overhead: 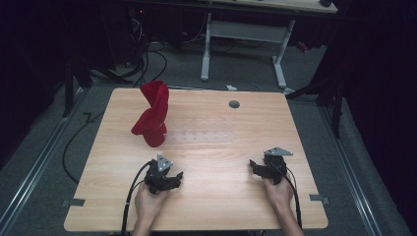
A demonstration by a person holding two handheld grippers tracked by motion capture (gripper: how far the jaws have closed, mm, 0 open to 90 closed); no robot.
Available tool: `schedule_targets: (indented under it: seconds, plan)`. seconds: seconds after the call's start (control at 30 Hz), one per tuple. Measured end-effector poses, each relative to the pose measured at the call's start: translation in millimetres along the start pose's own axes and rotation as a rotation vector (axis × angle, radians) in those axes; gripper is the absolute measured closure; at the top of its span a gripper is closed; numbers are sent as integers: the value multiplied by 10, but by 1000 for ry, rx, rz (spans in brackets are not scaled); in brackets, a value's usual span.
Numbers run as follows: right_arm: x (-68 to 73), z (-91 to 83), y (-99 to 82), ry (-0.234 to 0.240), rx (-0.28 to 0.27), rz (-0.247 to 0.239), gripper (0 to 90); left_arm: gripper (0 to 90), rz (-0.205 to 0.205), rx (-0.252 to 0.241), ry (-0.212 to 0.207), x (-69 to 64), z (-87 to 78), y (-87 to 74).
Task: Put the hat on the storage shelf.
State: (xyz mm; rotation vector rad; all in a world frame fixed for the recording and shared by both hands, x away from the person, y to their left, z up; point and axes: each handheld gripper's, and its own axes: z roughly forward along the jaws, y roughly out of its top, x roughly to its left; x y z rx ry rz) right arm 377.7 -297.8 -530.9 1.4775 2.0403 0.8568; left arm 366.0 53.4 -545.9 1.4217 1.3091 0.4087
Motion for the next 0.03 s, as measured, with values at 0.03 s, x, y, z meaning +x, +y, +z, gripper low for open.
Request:
schedule_targets:
  seconds: [0.03]
  plan:
    - [4,-2,-1,-4,1,4,317,300,1,1,0,0,-1,0]
